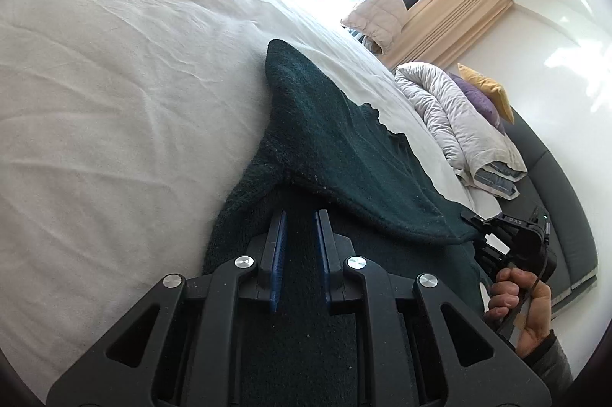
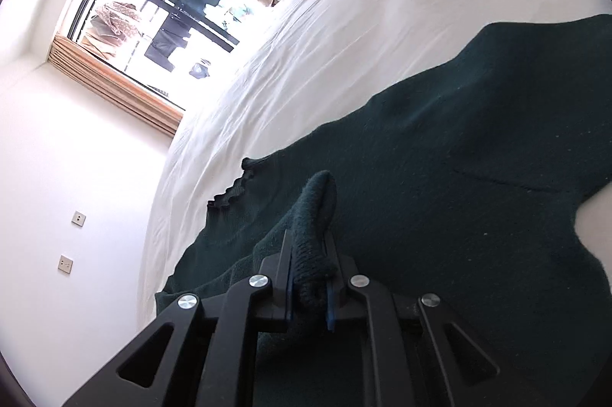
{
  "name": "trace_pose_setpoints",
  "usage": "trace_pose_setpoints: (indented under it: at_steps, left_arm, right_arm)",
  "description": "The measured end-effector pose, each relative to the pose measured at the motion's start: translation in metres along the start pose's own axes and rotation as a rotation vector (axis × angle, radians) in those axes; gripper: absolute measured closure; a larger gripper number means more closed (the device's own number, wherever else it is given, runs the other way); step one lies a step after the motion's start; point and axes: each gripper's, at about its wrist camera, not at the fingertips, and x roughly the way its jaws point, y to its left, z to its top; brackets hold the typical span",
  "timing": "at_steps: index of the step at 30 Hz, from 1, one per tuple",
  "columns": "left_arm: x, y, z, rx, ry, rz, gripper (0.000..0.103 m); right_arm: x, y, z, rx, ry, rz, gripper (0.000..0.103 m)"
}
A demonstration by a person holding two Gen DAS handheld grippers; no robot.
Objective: Fold small clothes
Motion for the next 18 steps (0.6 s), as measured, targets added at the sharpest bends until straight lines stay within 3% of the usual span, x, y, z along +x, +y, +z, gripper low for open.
trace_pose_setpoints:
  at_steps: [3,10,14,18]
  left_arm:
    - [-0.003,0.001,0.002,0.005,0.001,0.005,0.089]
    - [-0.008,-0.017,0.012,0.046,0.014,0.075,0.088]
    - [-0.023,-0.038,0.033,0.069,-0.034,0.076,0.088]
    - [-0.017,-0.074,0.063,0.192,-0.072,0.123,0.088]
  right_arm:
    - [0.013,-0.012,-0.009,0.031,0.037,-0.038,0.088]
    - [-0.004,-0.009,-0.024,-0.005,-0.033,-0.037,0.087]
    - [0.003,-0.017,-0.024,-0.011,-0.020,-0.040,0.087]
    - [0.002,-0.022,-0.024,-0.003,-0.017,-0.024,0.089]
